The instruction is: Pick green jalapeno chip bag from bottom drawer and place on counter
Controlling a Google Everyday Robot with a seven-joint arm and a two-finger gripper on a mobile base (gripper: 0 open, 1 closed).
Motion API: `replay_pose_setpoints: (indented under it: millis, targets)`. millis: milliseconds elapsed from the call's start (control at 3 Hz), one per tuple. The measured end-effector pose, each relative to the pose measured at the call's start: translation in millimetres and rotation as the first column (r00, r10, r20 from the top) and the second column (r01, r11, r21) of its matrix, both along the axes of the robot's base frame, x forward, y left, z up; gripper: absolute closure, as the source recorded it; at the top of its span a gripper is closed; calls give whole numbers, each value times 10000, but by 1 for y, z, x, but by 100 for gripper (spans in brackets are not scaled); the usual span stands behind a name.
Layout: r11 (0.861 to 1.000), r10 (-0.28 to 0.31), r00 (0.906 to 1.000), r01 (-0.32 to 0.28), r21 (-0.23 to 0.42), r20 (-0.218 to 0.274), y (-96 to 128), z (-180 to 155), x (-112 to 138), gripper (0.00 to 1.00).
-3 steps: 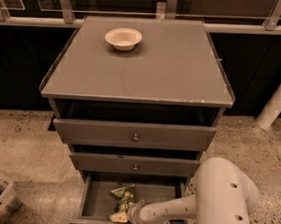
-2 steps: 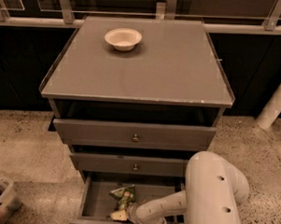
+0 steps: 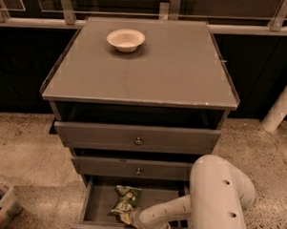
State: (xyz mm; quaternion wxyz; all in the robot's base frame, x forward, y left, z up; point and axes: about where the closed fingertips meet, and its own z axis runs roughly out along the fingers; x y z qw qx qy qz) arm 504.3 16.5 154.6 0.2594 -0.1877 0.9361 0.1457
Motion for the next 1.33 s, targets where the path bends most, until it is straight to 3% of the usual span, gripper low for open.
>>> replay_pose_setpoints:
  millis: [667,1000,1333]
  targets:
    - [10000,0,10000,0,0,0,0,0,0,89]
    - [10000,0,10000,0,0,0,0,0,0,100]
    - [10000,2,10000,-2,1,0,0,0,0,100]
